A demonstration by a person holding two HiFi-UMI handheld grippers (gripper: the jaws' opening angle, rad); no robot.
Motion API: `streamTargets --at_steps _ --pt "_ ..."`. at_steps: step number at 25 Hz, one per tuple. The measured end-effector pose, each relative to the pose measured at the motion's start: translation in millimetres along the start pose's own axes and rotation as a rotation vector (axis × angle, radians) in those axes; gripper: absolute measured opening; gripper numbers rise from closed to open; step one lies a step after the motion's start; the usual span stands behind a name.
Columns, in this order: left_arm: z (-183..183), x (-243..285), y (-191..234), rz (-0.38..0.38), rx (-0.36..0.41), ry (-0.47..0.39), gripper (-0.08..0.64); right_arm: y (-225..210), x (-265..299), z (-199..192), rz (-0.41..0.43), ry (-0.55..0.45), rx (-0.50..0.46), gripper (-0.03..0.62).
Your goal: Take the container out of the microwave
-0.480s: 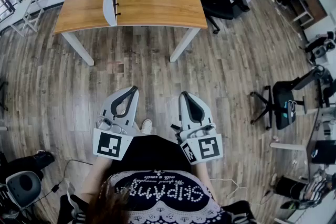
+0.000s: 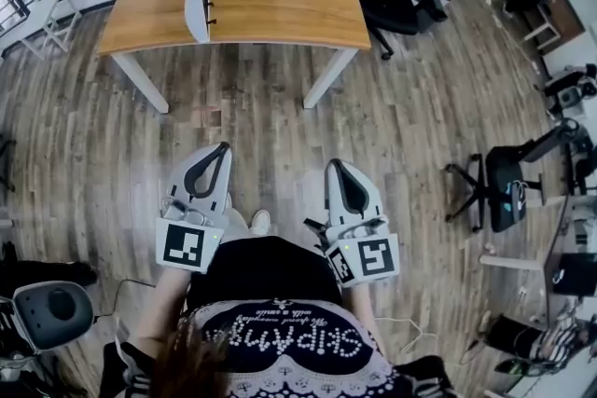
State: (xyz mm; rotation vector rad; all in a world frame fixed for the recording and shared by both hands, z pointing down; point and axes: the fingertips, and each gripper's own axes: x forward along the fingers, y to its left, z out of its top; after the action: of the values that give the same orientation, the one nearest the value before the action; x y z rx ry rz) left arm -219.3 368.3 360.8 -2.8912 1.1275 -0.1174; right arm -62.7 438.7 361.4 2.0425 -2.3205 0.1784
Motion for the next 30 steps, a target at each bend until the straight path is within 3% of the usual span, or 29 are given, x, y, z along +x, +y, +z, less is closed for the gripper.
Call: streamTargets --at_steps 13,30 --pt "-0.2 6.3 -13.6 -0.005 -0.019 0.0 0.032 -3.5 -6.1 -2.9 0.04 -0.009 -0.05 0.037" --pt "0.0 59.1 -14.5 -0.062 -0.036 0.009 0.032 -44.2 18.0 -17.2 -0.01 0.045 0.037 0.037"
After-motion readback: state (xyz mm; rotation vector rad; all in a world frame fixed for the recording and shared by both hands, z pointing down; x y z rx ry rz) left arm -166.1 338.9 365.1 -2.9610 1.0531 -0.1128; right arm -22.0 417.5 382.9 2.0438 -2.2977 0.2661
